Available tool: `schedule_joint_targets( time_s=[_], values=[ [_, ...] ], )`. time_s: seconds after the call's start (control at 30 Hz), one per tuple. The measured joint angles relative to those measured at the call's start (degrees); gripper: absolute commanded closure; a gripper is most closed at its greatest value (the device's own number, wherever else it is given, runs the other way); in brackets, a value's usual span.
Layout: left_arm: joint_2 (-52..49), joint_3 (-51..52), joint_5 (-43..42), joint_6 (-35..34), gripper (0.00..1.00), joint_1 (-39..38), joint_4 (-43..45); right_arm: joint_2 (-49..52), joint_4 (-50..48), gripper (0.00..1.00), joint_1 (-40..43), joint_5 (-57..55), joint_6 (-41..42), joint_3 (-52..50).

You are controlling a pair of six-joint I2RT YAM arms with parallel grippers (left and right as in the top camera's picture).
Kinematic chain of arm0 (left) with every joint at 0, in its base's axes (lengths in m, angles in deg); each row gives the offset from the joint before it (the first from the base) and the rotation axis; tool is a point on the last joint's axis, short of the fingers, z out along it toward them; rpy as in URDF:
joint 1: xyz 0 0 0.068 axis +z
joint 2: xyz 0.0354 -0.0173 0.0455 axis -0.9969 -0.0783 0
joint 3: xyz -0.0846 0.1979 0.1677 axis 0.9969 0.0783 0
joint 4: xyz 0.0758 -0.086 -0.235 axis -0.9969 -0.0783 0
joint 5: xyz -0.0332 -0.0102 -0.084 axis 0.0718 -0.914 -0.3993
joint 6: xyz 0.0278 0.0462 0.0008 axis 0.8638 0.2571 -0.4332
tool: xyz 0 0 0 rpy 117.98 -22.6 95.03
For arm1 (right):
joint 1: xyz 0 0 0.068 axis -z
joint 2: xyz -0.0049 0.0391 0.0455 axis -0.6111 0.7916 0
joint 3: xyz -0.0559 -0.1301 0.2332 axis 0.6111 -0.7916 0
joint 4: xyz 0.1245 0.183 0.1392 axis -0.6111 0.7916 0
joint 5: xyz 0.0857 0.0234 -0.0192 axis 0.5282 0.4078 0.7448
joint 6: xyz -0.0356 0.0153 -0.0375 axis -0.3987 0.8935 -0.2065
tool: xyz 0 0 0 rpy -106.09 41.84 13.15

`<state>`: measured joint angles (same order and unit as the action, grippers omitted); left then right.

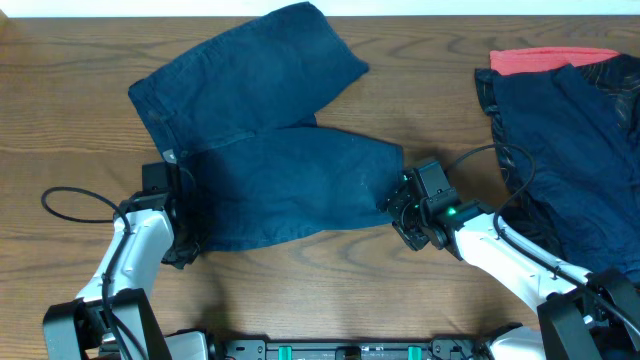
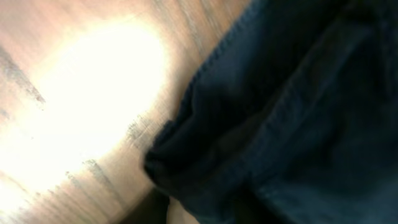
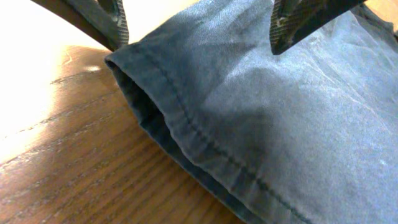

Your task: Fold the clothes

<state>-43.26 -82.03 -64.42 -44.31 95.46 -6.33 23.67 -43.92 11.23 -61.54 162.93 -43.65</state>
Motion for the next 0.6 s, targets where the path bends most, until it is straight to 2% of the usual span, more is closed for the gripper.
schedule_joint_targets(
  time_s=[0.03, 0.13, 0.47, 0.53, 0.6],
  values=[
    [0.00, 0.00, 0.04, -0.11, 0.81, 0.00, 0.15, 0.00, 0.00, 0.32, -0.02, -0.07, 0.24, 0.00],
    [0.00, 0.00, 0.02, -0.35, 0.94, 0.00, 0.28, 0.00, 0.00, 0.32, -0.02, -0.81, 1.07, 0.00],
    [0.20, 0.00, 0.07, -0.70, 0.94, 0.00, -3.30, 0.22, 0.04, 0.33, -0.15, -1.95, 2.62, 0.00],
    [0.20, 0.00, 0.07, -0.31, 0.94, 0.00, -4.00, 0.52, -0.02, 0.40, -0.26, -1.95, 3.17, 0.00],
    [0.20, 0.00, 0.07, 0.33, 0.94, 0.00, -4.42, 1.14, -0.31, 0.54, -0.52, -2.12, 4.07, 0.00]
  ],
)
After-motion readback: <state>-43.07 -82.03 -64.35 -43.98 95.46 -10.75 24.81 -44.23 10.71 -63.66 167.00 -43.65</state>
